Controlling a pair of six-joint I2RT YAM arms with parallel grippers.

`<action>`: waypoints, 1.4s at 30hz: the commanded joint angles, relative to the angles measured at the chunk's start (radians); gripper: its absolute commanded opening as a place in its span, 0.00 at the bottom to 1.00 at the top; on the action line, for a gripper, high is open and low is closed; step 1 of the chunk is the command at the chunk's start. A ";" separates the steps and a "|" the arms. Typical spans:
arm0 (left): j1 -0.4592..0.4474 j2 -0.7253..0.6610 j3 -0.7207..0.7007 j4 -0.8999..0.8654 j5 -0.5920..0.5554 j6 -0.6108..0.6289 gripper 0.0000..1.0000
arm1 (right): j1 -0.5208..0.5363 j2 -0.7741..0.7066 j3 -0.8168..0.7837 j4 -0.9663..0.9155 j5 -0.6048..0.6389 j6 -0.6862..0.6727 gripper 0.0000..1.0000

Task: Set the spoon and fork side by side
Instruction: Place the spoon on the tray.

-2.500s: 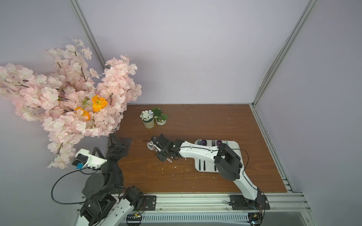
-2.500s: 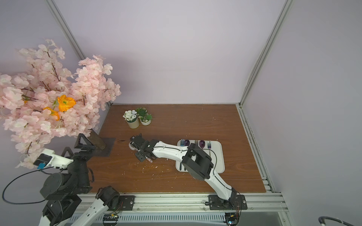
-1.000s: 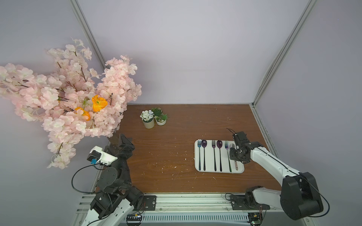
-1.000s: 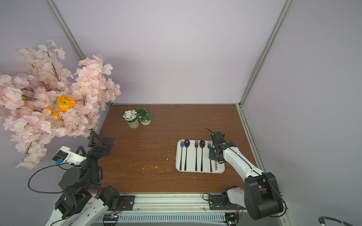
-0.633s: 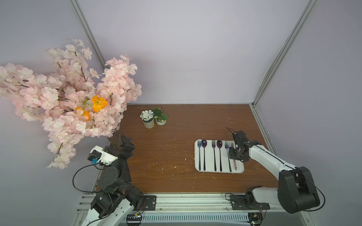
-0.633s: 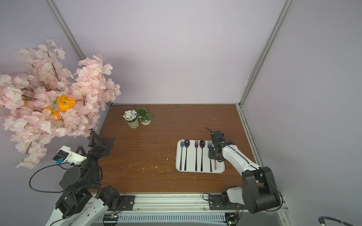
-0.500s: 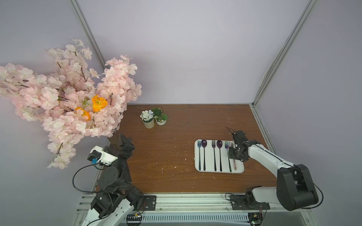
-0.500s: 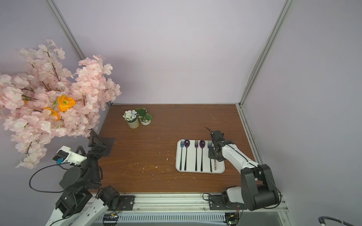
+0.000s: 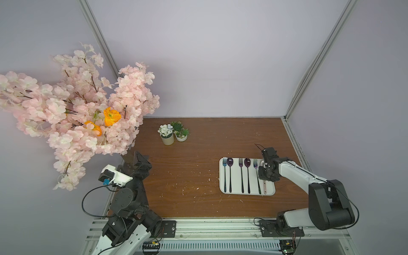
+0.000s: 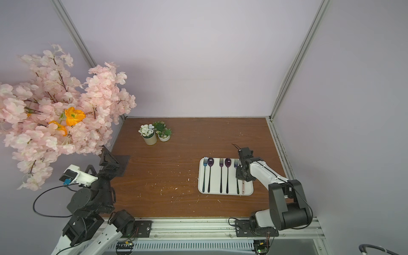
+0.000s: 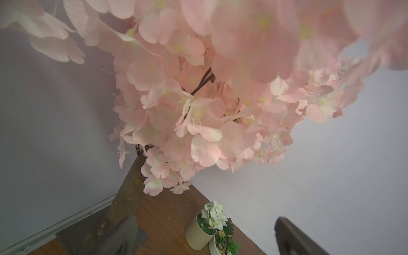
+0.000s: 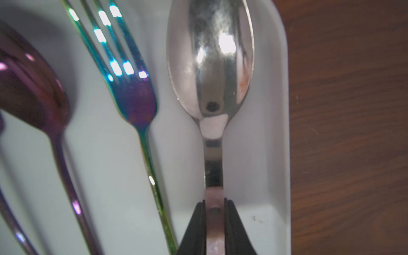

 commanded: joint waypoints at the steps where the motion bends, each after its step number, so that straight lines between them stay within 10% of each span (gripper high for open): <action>1: 0.010 -0.001 -0.008 -0.013 -0.020 0.014 1.00 | -0.007 0.008 0.016 -0.001 0.003 -0.010 0.17; 17: 0.010 0.005 -0.008 -0.013 -0.017 0.011 1.00 | -0.007 -0.007 0.017 0.003 0.020 -0.020 0.23; 37: 0.010 0.220 0.037 -0.061 0.113 -0.143 1.00 | -0.007 -0.277 0.038 -0.046 0.049 0.028 0.98; 42: 0.010 0.198 -0.005 -0.037 0.118 -0.166 1.00 | -0.007 -0.247 0.026 -0.080 0.139 0.078 0.99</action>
